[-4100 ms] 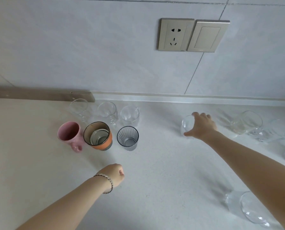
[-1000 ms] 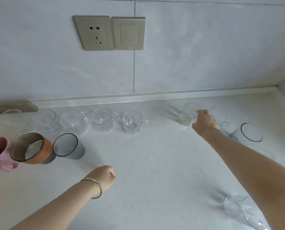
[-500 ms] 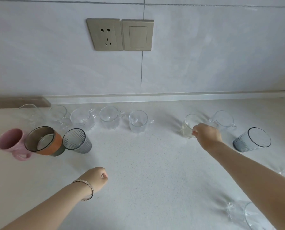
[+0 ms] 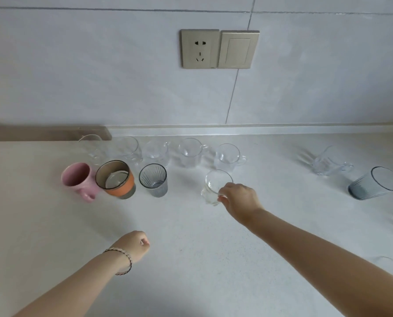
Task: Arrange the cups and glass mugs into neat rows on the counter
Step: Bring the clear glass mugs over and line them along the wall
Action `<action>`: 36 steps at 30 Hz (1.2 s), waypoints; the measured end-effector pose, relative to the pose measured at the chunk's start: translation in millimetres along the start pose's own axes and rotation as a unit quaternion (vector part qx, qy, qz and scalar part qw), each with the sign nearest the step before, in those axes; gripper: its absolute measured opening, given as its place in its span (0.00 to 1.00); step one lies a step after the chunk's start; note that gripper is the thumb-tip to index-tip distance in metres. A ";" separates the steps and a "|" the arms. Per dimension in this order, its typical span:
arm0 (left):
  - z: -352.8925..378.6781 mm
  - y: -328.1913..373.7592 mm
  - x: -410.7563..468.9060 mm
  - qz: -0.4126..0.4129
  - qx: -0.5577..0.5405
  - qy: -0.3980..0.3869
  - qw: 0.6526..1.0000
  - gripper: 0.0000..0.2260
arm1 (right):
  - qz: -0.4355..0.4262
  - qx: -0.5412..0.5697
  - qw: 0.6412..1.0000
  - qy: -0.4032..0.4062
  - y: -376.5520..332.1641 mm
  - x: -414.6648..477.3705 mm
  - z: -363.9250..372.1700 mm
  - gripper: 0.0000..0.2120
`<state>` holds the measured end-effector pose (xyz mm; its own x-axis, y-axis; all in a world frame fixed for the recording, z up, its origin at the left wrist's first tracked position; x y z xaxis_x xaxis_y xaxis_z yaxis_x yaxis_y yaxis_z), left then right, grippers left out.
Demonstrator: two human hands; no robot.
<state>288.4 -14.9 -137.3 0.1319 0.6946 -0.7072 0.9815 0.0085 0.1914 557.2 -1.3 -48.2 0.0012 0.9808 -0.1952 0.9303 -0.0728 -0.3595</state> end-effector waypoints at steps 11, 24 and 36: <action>-10.8 -58.6 -11.0 0.008 -0.014 0.001 1.000 0.14 | 0.114 -0.018 0.993 0.008 -54.1 39.2 49.3 0.12; -6.7 -14.3 4.5 0.090 0.072 -0.014 0.993 0.14 | 0.137 0.075 0.988 -0.019 -19.9 -28.3 40.5 0.17; 57.9 169.3 -9.5 0.198 0.138 -0.034 0.970 0.14 | 0.340 -0.017 0.939 -0.047 189.5 -178.8 -37.7 0.19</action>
<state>461.3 -61.8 -137.6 0.5057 0.5553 -0.6603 0.8507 -0.4483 0.2745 747.1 -183.6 -47.0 0.5689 0.6886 -0.4497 0.7366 -0.6698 -0.0939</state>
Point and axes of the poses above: each hand's wrist, its own x-axis towards the middle knuckle, its own z-axis out of the palm, y = z × x, the point moved 9 cm from there along x, towards the middle knuckle, and after that the axes turned 8 degrees about x, right-handed, at the moved point
